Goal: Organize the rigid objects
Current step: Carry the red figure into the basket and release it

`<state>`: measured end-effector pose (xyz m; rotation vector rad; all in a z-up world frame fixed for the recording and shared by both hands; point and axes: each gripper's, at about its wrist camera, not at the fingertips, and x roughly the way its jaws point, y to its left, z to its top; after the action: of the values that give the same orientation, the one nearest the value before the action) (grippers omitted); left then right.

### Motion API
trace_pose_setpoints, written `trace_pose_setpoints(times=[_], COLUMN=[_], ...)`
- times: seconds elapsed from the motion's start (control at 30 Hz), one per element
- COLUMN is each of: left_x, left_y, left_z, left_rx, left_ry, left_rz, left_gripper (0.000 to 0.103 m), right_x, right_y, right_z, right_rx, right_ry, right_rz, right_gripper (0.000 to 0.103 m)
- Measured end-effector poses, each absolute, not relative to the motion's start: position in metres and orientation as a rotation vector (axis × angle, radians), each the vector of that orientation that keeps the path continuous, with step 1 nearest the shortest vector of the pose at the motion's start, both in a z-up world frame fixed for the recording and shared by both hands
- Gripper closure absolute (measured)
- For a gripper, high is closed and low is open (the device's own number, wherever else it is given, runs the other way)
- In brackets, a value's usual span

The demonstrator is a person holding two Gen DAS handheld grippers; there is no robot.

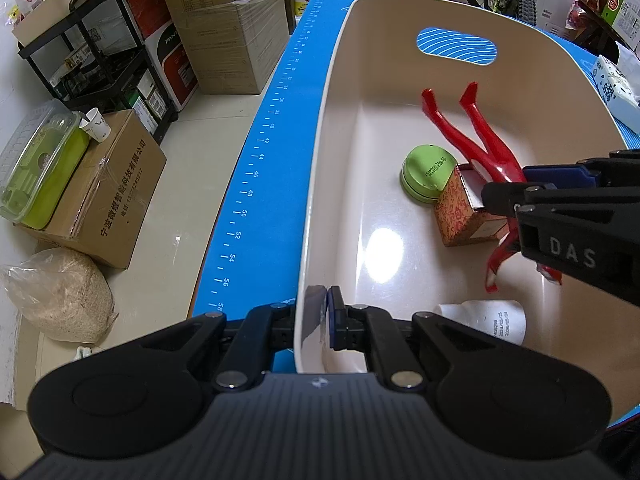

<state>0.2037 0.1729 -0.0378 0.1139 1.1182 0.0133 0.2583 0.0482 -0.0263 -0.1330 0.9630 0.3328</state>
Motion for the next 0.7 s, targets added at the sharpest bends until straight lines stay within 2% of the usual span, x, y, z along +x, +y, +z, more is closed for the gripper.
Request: trace_pose_setpoints(times=[0.13, 0.27, 0.53, 0.7], left_x=[0.204, 0.204, 0.204, 0.205], left_y=[0.173, 0.173, 0.173, 0.172], left_z=[-0.038, -0.038, -0.038, -0.038], left_rx=[0.114, 0.113, 0.111, 0.112], left_ry=[1.118, 1.118, 1.118, 1.119], left_rz=[0.013, 0.014, 0.014, 0.014], left_gripper=[0.093, 0.093, 0.093, 0.093], right_x=[0.255, 0.251, 0.250, 0.256], right_y=[0.044, 0.033, -0.018, -0.066], right_z=[-0.018, 0.000, 0.041, 0.045], right_rx=[-0.134, -0.106, -0.029, -0.001], right_ry=[0.936, 0.899, 0.811, 0.802], right_rz=[0.349, 0.358, 0.284, 0.164], right_gripper=[0.041, 0.039, 0.027, 0.023])
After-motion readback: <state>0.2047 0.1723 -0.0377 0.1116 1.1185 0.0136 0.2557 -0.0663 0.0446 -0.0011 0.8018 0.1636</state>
